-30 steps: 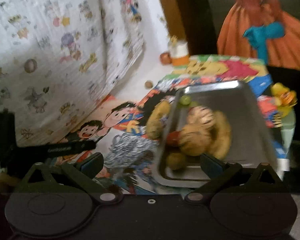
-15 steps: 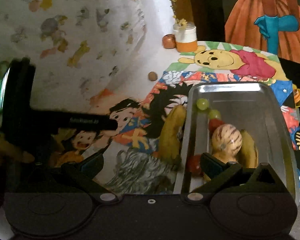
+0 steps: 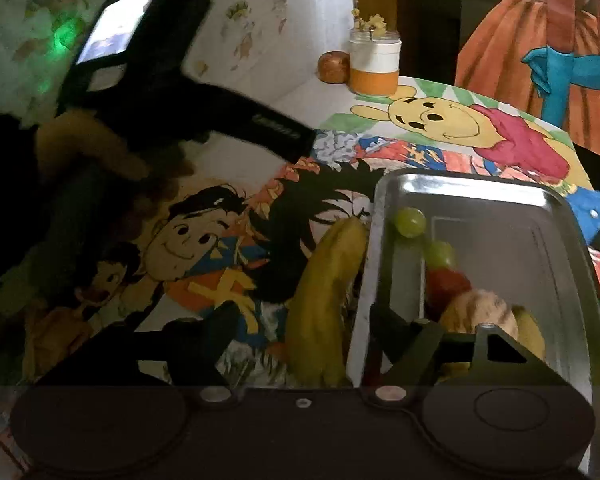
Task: Organize fruits
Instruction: 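Move the left tool to the small brown kiwi while the right tool reaches the loose banana, then close the left tool on the brown kiwi while the right tool grasps the yellow banana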
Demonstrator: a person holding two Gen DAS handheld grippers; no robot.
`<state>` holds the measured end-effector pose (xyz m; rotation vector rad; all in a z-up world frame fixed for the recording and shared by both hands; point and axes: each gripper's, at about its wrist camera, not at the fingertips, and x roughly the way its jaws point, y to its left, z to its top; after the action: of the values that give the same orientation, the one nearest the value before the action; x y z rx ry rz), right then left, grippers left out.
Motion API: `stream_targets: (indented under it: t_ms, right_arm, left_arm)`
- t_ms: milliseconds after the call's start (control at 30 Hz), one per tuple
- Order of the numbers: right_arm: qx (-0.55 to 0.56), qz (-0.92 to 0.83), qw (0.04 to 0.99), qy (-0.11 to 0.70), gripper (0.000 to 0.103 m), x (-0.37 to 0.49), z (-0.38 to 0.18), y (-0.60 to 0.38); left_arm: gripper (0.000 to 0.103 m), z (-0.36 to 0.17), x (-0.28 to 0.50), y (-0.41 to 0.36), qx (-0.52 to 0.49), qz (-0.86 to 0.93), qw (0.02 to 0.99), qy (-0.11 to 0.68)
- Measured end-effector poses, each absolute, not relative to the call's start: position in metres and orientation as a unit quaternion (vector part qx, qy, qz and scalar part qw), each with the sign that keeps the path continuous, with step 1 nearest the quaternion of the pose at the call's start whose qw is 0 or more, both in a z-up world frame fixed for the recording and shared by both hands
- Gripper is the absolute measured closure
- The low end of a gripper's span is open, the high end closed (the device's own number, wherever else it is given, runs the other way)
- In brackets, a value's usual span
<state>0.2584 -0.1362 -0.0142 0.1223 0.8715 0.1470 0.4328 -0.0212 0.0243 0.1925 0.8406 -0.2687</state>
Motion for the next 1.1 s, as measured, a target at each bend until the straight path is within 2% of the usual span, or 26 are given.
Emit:
stream_targets:
  t_ms: [100, 200, 367, 467, 667, 733, 800, 933, 1100]
  right_arm:
    - [0.058, 0.065, 0.899, 0.429, 0.039, 0.265, -0.017, -0.134]
    - [0.054, 0.054, 0.899, 0.431, 0.041, 0.270, -0.019, -0.133]
    - [0.051, 0.046, 0.901, 0.428, 0.044, 0.276, -0.021, -0.130]
    - [0.043, 0.045, 0.903, 0.426, 0.050, 0.279, -0.022, -0.126]
    - [0.043, 0.034, 0.902, 0.427, 0.050, 0.283, -0.023, -0.123]
    - [0.041, 0.029, 0.902, 0.428, 0.050, 0.284, -0.023, -0.121]
    - [0.037, 0.026, 0.903, 0.427, 0.050, 0.282, -0.023, -0.119]
    - [0.029, 0.016, 0.905, 0.424, 0.059, 0.281, -0.023, -0.119]
    - [0.024, 0.010, 0.906, 0.422, 0.064, 0.282, -0.024, -0.120]
  left_arm:
    - [0.000, 0.020, 0.456, -0.027, 0.102, -0.133, 0.903, 0.396]
    - [0.001, 0.016, 0.472, -0.030, 0.102, -0.133, 0.904, 0.394]
    - [0.010, 0.007, 0.487, -0.039, 0.123, -0.145, 0.901, 0.389]
    - [0.017, 0.004, 0.493, -0.041, 0.115, -0.150, 0.901, 0.391]
    - [0.037, -0.001, 0.502, -0.041, 0.102, -0.157, 0.897, 0.400]
    - [0.048, -0.004, 0.503, -0.041, 0.102, -0.157, 0.894, 0.406]
    - [0.054, -0.005, 0.503, -0.041, 0.104, -0.156, 0.893, 0.408]
    - [0.069, -0.003, 0.504, -0.040, 0.101, -0.148, 0.895, 0.409]
    - [0.072, -0.002, 0.503, -0.041, 0.098, -0.151, 0.893, 0.413]
